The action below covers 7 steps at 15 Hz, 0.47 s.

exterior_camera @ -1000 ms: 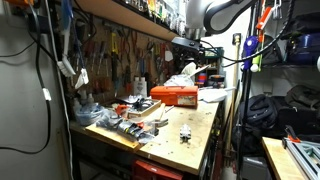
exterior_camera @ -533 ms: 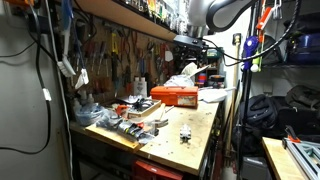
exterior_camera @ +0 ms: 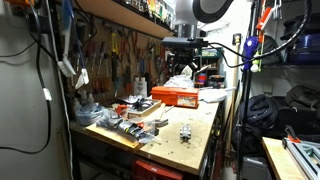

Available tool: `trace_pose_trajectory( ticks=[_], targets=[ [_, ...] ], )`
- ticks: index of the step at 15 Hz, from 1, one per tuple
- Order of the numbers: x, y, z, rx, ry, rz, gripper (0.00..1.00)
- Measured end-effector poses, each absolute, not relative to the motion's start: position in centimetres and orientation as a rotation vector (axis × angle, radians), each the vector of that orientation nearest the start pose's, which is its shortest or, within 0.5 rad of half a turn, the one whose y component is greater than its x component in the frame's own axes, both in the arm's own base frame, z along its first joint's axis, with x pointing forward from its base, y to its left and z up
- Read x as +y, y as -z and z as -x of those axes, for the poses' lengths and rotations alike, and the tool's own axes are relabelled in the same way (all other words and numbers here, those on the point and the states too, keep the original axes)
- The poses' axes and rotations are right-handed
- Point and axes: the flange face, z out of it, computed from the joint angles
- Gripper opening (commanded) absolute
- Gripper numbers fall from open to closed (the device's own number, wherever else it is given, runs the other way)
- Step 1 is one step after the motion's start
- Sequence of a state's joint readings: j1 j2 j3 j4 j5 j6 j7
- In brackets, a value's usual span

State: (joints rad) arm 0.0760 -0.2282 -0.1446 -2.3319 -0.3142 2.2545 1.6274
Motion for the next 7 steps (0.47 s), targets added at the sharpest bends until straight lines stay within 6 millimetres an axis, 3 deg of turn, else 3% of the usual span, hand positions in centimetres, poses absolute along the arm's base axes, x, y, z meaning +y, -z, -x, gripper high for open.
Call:
trace_pose_trajectory(
  ticks=[3, 7],
  targets=[
    [-2.0, -43.0, -49.2, 2.188, 0.434, 2.276, 1.00],
    [-2.3, -42.5, -49.4, 2.208, 0.432, 2.262, 1.00]
  ],
)
